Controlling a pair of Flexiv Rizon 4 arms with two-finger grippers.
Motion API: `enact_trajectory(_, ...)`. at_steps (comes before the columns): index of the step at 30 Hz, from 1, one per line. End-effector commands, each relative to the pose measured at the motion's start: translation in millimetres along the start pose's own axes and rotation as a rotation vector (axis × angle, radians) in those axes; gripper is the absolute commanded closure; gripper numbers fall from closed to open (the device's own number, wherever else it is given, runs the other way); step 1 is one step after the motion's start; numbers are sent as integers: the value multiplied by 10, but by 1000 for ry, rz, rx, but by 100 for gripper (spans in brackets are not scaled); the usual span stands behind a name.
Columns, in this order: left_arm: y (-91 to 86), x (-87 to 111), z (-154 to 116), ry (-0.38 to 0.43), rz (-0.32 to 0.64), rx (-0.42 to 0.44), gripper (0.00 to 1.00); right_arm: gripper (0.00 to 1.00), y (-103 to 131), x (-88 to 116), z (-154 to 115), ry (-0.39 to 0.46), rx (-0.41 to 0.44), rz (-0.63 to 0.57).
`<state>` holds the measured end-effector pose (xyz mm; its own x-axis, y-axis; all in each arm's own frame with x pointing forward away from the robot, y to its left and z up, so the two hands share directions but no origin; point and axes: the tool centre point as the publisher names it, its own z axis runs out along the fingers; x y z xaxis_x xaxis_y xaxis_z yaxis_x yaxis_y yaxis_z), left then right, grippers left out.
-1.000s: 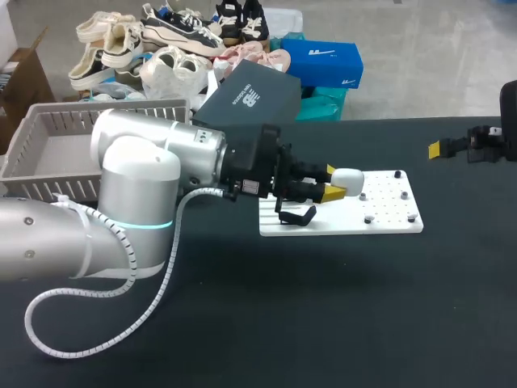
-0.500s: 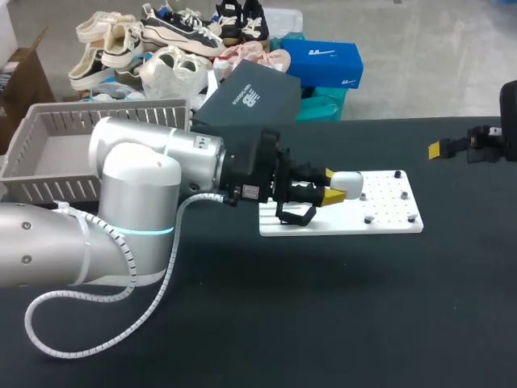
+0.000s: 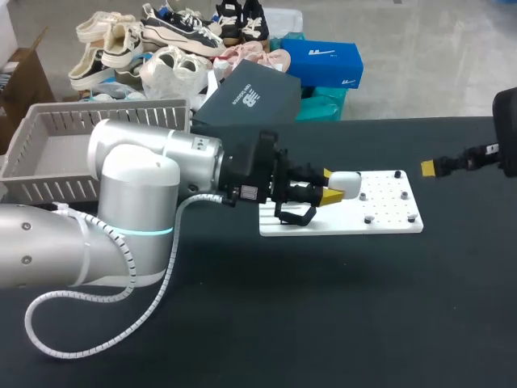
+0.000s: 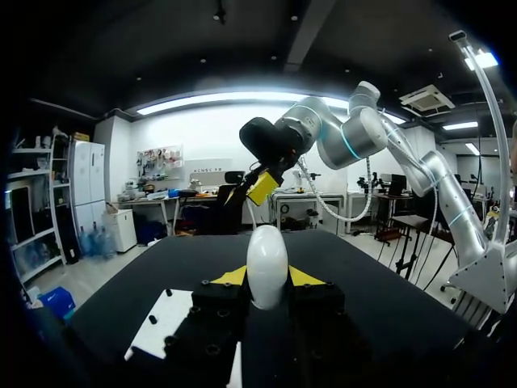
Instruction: Pick up each earbud case from the left stands, insert the matching earbuds, close the lid, and place the case in the box.
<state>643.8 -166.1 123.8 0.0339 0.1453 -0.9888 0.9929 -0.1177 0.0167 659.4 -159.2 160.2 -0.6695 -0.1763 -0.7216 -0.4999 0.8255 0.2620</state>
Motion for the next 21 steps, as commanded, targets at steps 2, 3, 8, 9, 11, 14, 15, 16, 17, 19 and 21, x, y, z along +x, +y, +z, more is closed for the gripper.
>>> enact_trajectory(2,15,22,-10,-5,1,-2,100,0,235,124,-210,-7,51,-14)
enact_trajectory(3,22,26,-17,-6,1,-3,100,0,284,145,-215,-3,43,-23)
enact_trajectory(8,34,39,-28,-6,1,-6,100,0,441,191,-227,17,34,-65)
enact_trajectory(9,35,44,-31,-7,0,-5,100,0,484,194,-232,20,29,-75)
enact_trajectory(11,40,53,-34,-7,-1,-4,100,0,538,197,-232,24,21,-85)
enact_trajectory(14,43,73,-36,-6,-6,-3,100,0,649,214,-198,36,6,-105)
enact_trajectory(15,43,79,-35,-6,-7,-2,100,0,683,227,-172,43,8,-116)
enact_trajectory(16,43,86,-33,-6,-9,-1,100,0,709,238,-146,48,10,-124)
enact_trajectory(17,44,94,-33,-5,-13,1,100,0,731,248,-121,55,11,-130)
enact_trajectory(19,45,102,-33,-5,-17,3,100,0,768,266,-72,68,14,-141)
enact_trajectory(21,47,109,-33,-4,-20,3,100,0,805,283,-23,81,17,-155)
